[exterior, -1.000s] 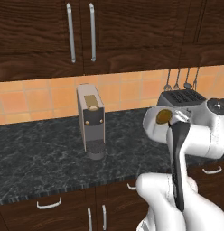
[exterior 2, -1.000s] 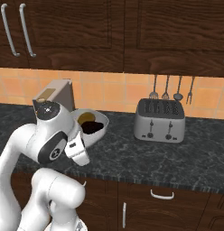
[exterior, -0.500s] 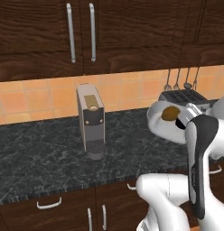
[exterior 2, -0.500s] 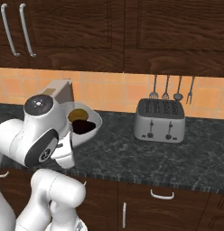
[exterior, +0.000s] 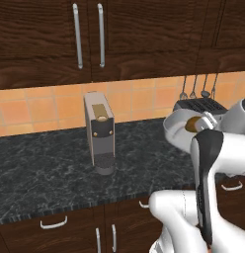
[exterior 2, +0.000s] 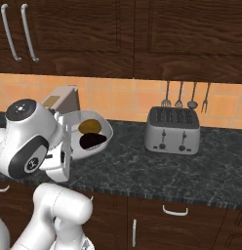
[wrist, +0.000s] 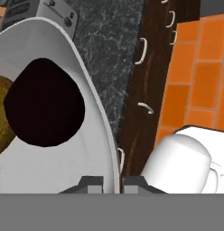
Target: Take the meat container that has the chicken drumstick and place it on the second highest rack of the freezer. Then take the vegetable container that has the avocados and place it on the highest rack of the freezer.
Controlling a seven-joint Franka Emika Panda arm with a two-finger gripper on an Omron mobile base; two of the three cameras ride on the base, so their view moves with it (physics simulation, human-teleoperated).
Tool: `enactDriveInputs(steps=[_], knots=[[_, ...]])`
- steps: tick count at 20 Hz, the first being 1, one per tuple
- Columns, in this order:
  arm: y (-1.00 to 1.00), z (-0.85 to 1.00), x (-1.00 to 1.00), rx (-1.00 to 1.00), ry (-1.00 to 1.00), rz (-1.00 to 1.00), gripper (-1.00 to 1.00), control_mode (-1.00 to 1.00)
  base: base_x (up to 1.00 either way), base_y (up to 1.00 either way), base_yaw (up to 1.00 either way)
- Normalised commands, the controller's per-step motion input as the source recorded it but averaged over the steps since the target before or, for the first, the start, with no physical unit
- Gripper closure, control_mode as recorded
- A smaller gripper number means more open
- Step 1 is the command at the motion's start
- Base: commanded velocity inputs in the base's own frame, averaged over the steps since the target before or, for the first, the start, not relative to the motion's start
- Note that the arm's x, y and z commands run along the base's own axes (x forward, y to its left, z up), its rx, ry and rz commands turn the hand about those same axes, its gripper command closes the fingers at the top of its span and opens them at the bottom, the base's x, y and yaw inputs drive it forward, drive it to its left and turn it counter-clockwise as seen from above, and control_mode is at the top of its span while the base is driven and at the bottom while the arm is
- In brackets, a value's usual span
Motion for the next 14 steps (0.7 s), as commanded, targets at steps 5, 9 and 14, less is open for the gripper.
enactDriveInputs(steps=[5, 9, 14], knots=[[0.08, 0.04, -0.07, -0.02, 0.0, 0.0, 1.0, -1.0, 0.0, 0.0, 0.0], [0.13, 0.0, -0.01, -0.03, 0.0, 0.0, 1.0, -1.0, 0.0, 0.0, 0.0], [0.01, 0.0, -0.03, 0.0, 0.0, 0.0, 1.0, 1.0, -0.32, -0.15, -0.01]])
